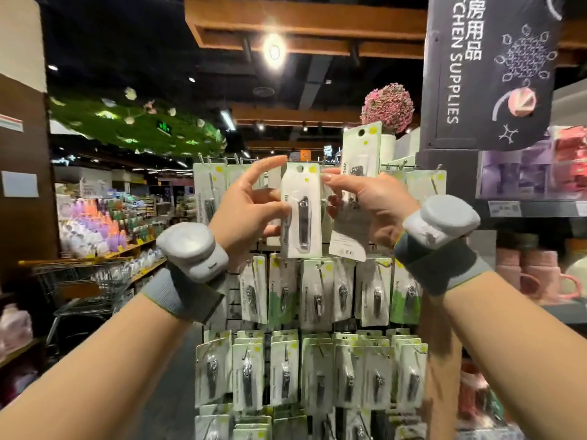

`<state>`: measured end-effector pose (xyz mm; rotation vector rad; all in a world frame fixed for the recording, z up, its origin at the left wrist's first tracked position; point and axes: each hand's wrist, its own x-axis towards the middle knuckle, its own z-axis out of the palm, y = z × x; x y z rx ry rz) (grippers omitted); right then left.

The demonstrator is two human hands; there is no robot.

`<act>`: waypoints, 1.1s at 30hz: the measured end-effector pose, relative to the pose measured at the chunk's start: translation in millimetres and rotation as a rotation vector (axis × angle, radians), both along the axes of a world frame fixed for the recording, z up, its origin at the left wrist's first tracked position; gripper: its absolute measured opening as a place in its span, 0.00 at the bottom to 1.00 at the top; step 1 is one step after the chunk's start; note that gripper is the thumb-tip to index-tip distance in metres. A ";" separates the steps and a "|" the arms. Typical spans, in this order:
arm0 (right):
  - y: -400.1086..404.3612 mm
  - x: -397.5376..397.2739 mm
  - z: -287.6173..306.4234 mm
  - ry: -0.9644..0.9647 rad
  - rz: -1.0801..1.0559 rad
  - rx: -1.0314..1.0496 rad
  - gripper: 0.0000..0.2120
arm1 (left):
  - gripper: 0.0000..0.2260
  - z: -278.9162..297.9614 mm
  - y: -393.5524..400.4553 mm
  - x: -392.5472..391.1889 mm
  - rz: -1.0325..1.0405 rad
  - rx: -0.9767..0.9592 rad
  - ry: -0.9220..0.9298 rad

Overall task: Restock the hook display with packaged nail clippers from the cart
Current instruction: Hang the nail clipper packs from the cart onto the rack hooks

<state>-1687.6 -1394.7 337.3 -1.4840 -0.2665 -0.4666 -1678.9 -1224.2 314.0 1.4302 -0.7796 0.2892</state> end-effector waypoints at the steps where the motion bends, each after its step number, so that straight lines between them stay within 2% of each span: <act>1: 2.7 0.8 0.1 0.004 -0.015 -0.022 0.01 | 0.28 1.0 2.5 -0.1 0.007 0.009 -0.009; 8: 18.4 9.0 5.7 0.010 -0.065 -0.097 0.14 | 0.22 12.9 12.1 -1.3 0.039 0.035 -0.073; 12: 23.1 8.3 5.1 0.027 -0.012 -0.064 0.12 | 0.14 20.7 12.0 -0.7 0.161 0.005 -0.103; 17: 27.9 4.2 0.4 0.018 0.067 -0.036 0.09 | 0.16 20.9 10.5 6.8 0.248 0.066 -0.141; 20: 22.2 2.9 -1.3 0.019 0.064 -0.062 0.07 | 0.14 17.6 12.5 10.4 0.254 0.030 -0.116; 22: 13.6 1.5 -2.5 0.033 0.030 -0.051 0.11 | 0.12 13.1 13.8 12.0 0.259 0.022 -0.109; 26: -5.0 -6.1 -10.0 0.057 0.179 0.179 0.18 | 0.07 3.7 13.8 15.3 0.232 0.045 -0.100; 30: -28.2 -12.8 -20.0 0.084 0.184 0.166 0.28 | 0.07 -0.7 5.2 15.9 0.243 0.092 -0.143; 33: -41.7 -16.4 -24.3 0.088 0.185 0.220 0.32 | 0.06 -1.3 -2.7 15.4 0.225 0.090 -0.139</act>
